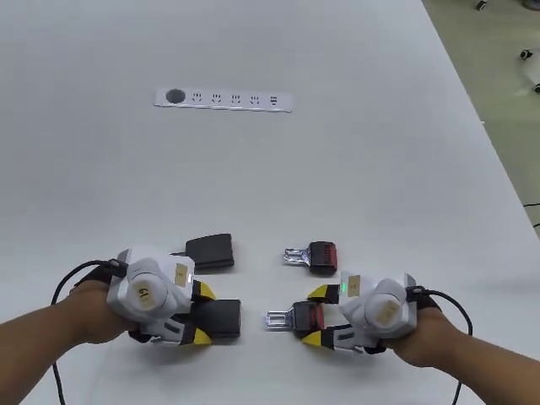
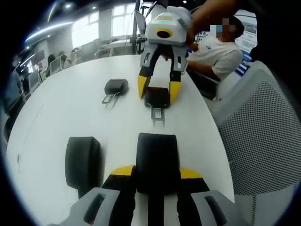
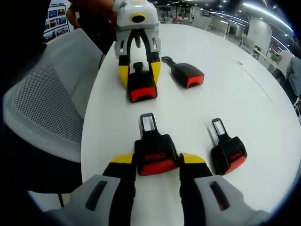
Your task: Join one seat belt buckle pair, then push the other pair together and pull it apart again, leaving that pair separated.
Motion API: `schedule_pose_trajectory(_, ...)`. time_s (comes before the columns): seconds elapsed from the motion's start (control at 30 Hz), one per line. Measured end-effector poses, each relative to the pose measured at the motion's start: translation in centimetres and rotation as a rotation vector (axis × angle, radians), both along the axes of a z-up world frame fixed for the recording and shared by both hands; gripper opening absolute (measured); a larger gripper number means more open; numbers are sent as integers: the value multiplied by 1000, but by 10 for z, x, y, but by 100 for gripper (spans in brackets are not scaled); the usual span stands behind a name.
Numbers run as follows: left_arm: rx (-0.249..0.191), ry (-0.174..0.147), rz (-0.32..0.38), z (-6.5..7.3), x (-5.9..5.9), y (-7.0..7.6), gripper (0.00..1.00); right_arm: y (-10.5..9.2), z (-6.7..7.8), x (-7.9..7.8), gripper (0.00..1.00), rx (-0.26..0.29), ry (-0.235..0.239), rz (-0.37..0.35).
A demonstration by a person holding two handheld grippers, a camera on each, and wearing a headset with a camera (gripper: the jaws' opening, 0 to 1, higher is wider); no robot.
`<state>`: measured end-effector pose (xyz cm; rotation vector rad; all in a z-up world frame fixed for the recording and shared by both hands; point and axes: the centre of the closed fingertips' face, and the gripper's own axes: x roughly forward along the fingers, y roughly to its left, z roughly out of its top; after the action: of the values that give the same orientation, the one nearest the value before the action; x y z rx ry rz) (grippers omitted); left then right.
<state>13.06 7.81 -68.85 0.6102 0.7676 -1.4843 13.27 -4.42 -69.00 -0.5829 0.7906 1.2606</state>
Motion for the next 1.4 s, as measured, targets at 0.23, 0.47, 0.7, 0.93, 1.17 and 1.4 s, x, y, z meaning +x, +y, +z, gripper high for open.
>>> schedule_pose_trajectory(0.23,4,-1,6,0,0,-1,34,22,5,4,35,39,2,-6)
schedule_pose_trajectory(0.47,11,0,6,0,0,-1,34,36,3,4,35,50,-2,13)
schedule_pose_trajectory(0.7,17,-2,2,0,-1,-2,34,44,2,6,35,47,-7,12)
schedule_pose_trajectory(0.93,18,-1,11,0,0,-2,34,50,-1,5,34,56,0,6)
schedule_pose_trajectory(1.17,32,2,0,-1,0,-3,34,59,0,3,34,69,8,-5)
schedule_pose_trajectory(1.4,23,5,9,-2,0,-3,34,64,-4,4,34,67,5,-17)
